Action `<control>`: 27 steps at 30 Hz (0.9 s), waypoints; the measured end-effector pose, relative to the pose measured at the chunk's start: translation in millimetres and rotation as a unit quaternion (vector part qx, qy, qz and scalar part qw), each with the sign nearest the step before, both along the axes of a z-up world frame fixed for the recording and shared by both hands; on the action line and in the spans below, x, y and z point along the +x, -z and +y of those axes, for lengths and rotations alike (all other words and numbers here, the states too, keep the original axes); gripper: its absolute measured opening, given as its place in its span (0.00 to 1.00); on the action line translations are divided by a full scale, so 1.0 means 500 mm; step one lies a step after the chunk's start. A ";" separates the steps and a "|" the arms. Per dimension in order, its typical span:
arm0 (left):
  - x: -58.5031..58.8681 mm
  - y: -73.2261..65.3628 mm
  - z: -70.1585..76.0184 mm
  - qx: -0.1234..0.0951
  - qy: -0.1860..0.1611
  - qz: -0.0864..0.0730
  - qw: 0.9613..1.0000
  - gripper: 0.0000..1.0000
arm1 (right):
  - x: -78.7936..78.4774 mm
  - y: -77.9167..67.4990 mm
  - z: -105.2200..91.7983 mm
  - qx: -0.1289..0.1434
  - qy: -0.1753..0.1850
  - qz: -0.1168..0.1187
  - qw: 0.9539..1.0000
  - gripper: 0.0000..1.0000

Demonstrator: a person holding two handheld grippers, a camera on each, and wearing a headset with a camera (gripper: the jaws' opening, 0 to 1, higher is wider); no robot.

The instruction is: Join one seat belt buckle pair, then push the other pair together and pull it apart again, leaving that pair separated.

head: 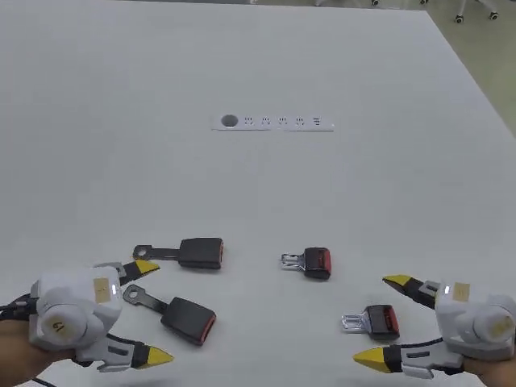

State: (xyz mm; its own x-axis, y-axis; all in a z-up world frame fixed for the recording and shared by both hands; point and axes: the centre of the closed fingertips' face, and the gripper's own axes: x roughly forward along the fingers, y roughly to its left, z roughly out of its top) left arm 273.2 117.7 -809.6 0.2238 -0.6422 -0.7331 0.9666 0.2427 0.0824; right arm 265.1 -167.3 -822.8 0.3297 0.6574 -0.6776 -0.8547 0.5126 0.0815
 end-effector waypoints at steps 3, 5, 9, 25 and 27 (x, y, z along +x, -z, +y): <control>0.001 0.014 -0.007 0.014 0.022 0.004 1.000 0.78 | 0.001 0.015 -0.010 -0.009 -0.012 0.009 1.000 0.86; 0.004 0.026 -0.008 0.022 0.035 0.006 0.999 0.76 | 0.000 0.025 -0.016 -0.014 -0.020 0.017 1.000 0.84; 0.005 0.044 -0.014 0.037 0.061 0.013 0.997 0.71 | -0.005 0.037 -0.022 -0.026 -0.041 0.026 0.998 0.81; 0.011 0.096 -0.030 0.081 0.149 0.047 0.984 0.52 | -0.008 0.059 -0.045 -0.062 -0.129 0.045 0.989 0.58; 0.008 0.097 -0.031 0.080 0.152 0.059 0.983 0.50 | -0.006 0.059 -0.047 -0.065 -0.135 0.045 0.988 0.55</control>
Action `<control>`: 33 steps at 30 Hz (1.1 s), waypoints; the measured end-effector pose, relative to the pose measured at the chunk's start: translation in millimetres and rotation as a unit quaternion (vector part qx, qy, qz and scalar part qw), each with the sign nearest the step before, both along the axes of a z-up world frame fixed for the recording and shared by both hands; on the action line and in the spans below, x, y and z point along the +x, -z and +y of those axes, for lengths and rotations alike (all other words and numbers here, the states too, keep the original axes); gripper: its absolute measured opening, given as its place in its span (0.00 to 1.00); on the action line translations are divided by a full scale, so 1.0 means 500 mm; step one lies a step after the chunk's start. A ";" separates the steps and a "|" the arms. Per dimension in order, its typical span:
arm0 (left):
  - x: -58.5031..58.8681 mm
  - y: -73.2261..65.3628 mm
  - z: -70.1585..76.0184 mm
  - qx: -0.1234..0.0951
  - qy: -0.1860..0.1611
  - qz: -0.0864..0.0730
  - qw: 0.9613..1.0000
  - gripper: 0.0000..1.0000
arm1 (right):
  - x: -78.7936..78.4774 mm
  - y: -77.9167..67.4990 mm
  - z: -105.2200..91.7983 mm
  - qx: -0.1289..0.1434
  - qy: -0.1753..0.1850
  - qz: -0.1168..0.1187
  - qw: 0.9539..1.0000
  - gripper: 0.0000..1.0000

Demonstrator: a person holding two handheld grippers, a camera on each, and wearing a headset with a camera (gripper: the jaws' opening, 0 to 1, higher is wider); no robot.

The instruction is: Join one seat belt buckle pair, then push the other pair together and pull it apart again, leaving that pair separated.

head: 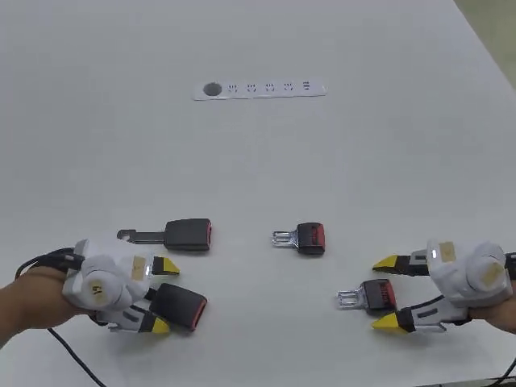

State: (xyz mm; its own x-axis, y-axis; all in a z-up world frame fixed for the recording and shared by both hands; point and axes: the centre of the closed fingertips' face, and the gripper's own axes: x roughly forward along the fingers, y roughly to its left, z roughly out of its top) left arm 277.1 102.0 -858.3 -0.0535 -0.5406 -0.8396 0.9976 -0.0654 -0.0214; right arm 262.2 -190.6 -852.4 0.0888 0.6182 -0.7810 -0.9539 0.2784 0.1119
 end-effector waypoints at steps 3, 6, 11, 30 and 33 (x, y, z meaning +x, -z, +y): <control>0.003 -0.003 -0.002 -0.004 -0.006 -0.001 1.000 0.47 | -0.002 0.000 0.000 -0.002 -0.008 0.001 1.000 0.52; 0.000 -0.007 -0.007 -0.011 -0.021 -0.001 1.000 0.44 | -0.007 -0.001 0.001 -0.001 -0.013 0.002 1.000 0.46; -0.001 -0.008 -0.003 -0.019 -0.059 -0.001 0.998 0.37 | -0.003 0.000 0.002 0.009 0.004 -0.001 1.000 0.39; 0.007 -0.013 -0.006 -0.055 -0.100 -0.005 0.993 0.36 | 0.002 -0.010 0.023 0.050 0.033 -0.014 0.998 0.37; 0.007 -0.012 -0.006 -0.054 -0.099 -0.005 0.994 0.36 | 0.008 -0.009 0.039 0.063 0.037 -0.016 0.997 0.36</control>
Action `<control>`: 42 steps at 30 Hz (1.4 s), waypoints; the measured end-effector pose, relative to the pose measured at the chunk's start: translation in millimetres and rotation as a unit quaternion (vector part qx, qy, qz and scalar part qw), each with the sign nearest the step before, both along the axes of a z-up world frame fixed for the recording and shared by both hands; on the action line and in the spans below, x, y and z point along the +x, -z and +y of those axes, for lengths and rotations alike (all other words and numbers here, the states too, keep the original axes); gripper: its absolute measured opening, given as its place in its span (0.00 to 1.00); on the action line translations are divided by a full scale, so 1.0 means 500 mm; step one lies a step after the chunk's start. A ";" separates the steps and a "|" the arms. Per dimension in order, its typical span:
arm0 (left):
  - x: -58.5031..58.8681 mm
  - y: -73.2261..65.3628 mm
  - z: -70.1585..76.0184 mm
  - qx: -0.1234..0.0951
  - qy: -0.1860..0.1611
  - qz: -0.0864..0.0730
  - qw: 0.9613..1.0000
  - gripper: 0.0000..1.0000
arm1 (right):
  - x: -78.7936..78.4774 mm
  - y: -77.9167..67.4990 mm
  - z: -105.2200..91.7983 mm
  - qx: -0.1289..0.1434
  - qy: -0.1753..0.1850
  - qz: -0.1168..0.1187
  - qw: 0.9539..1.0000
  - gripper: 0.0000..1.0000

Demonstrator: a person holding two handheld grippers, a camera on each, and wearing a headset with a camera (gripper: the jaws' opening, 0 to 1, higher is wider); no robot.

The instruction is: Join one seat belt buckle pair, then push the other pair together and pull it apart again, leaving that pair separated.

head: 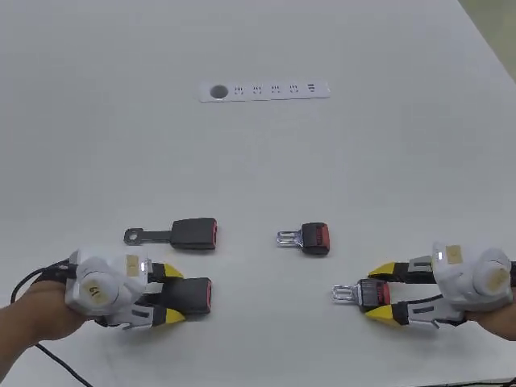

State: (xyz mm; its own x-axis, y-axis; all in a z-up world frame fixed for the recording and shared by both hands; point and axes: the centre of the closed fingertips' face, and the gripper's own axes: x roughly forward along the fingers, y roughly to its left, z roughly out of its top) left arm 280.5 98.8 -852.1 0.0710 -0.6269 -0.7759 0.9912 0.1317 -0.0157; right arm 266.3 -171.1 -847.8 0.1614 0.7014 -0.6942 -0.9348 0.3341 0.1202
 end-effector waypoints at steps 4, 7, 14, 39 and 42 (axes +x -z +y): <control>-0.001 -0.001 -0.002 0.000 0.004 0.000 1.000 0.35 | 0.002 0.002 0.023 0.008 0.000 -0.006 1.000 0.36; -0.001 0.000 -0.002 0.002 0.008 0.001 1.000 0.35 | 0.007 0.002 0.044 0.020 -0.002 -0.006 1.000 0.36; -0.003 0.001 -0.001 0.003 0.012 0.002 1.000 0.35 | 0.008 0.008 0.081 0.031 -0.008 -0.007 0.999 0.36; -0.002 0.004 0.000 0.005 0.020 0.005 1.000 0.35 | 0.017 -0.001 0.279 0.092 -0.030 0.000 0.995 0.36; -0.002 0.005 0.000 0.006 0.020 0.005 1.000 0.35 | 0.020 0.001 0.301 0.091 -0.031 0.001 0.995 0.36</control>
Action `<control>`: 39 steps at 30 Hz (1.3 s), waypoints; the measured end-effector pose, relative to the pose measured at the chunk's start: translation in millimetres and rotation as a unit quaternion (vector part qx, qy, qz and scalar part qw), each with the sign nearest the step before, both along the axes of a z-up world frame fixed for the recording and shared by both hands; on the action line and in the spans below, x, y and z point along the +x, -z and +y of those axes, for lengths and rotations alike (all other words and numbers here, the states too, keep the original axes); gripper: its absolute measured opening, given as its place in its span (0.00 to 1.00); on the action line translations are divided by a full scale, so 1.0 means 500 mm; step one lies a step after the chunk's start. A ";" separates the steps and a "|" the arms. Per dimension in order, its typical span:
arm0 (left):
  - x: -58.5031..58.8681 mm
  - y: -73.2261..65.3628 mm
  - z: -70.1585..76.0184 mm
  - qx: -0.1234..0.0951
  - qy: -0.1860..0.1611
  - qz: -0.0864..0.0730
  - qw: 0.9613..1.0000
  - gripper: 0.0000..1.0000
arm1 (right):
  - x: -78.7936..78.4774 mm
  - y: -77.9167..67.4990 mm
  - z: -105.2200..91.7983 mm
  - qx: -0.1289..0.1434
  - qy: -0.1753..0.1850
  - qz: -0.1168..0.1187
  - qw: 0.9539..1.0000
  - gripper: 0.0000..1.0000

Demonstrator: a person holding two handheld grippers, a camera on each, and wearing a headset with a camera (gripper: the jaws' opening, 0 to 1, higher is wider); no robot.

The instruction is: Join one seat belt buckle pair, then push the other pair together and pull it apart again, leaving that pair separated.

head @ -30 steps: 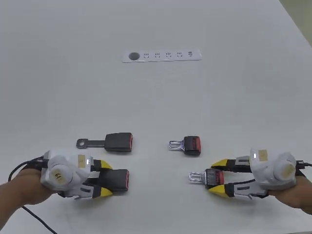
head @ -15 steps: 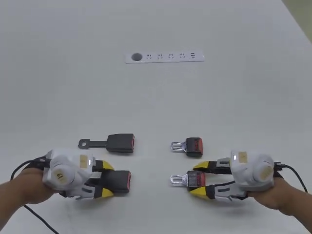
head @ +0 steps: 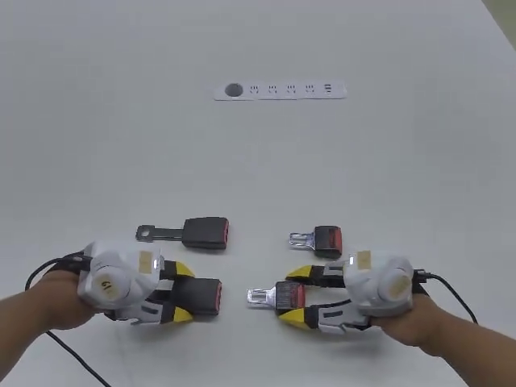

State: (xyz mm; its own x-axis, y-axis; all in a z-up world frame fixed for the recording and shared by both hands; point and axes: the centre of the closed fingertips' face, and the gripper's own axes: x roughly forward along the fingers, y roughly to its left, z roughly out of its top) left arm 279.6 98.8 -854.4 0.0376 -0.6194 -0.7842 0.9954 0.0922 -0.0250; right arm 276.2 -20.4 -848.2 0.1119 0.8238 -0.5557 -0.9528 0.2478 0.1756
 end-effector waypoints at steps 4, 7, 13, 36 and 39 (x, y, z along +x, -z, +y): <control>0.001 0.001 0.000 0.001 0.000 0.000 1.000 0.35 | 0.004 0.001 0.029 -0.003 -0.003 -0.005 1.000 0.36; 0.000 0.000 -0.001 0.004 0.001 0.000 1.000 0.35 | 0.004 0.003 0.054 -0.001 -0.002 -0.007 1.000 0.36; 0.001 0.000 -0.001 0.008 0.002 0.000 1.000 0.35 | 0.003 0.004 0.089 -0.007 -0.014 -0.023 1.000 0.36; 0.002 0.002 -0.002 0.025 0.030 -0.011 0.999 0.34 | 0.006 0.006 0.123 -0.035 -0.005 -0.015 0.999 0.36; 0.002 0.003 -0.002 0.028 0.038 -0.012 0.999 0.33 | 0.005 0.006 0.125 -0.036 -0.004 -0.011 0.999 0.35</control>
State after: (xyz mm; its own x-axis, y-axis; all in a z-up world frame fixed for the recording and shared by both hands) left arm 280.4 97.7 -855.8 0.0126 -0.5768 -0.8168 0.9998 0.0176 0.0030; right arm 278.8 42.0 -851.4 0.1188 0.7830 -0.6105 -0.9581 0.2519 0.1367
